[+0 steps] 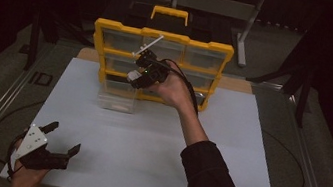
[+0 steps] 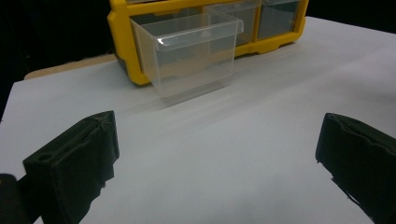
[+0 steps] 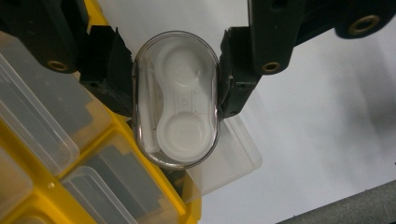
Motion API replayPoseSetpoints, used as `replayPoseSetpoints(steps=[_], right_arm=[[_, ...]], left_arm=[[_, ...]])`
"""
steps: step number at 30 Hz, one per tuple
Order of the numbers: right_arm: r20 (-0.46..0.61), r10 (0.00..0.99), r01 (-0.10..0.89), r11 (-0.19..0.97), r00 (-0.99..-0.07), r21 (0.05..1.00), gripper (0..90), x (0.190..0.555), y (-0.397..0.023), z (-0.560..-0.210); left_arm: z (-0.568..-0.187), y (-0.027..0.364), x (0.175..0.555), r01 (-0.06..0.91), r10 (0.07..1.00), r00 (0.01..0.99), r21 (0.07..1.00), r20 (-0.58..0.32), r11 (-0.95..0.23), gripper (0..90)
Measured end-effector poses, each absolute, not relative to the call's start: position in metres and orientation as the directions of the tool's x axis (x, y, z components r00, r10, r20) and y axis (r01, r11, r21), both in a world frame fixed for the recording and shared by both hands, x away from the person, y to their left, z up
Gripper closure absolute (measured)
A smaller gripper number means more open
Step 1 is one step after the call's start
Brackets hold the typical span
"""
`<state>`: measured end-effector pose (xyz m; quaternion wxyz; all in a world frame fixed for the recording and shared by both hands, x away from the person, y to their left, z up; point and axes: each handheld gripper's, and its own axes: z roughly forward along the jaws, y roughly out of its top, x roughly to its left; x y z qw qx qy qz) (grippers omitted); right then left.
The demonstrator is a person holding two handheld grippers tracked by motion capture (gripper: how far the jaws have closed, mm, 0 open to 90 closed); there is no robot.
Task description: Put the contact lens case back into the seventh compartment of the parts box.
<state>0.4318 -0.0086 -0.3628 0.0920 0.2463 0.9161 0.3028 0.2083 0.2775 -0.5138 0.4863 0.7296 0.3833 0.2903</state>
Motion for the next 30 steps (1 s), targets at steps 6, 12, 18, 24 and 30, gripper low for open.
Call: replayPoseSetpoints(steps=[6, 12, 18, 24, 30], right_arm=[[-0.019, 0.504, 0.391, 0.693, -0.864, 0.605, 48.9, 0.431, 0.001, -0.364], [-0.013, 0.496, 0.388, 0.695, -0.868, 0.606, 48.9, 0.431, 0.008, -0.368], [-0.012, 0.497, 0.389, 0.694, -0.868, 0.606, 48.9, 0.434, 0.014, -0.373], [-0.018, 0.514, 0.401, 0.691, -0.858, 0.602, 48.8, 0.438, 0.019, -0.377], [-0.022, 0.518, 0.401, 0.689, -0.855, 0.603, 48.9, 0.44, 0.023, -0.378]], left_arm=[[-0.514, 0.277, 0.208, 0.276, 0.841, 0.539, 0.932, 0.052, -0.234, 0.5], [-0.514, 0.278, 0.208, 0.274, 0.841, 0.539, 0.934, 0.049, -0.23, 0.5], [-0.514, 0.278, 0.208, 0.275, 0.841, 0.539, 0.933, 0.048, -0.23, 0.5], [-0.514, 0.278, 0.208, 0.272, 0.839, 0.542, 0.935, 0.046, -0.227, 0.5], [-0.514, 0.277, 0.208, 0.274, 0.836, 0.546, 0.933, 0.049, -0.234, 0.5]])
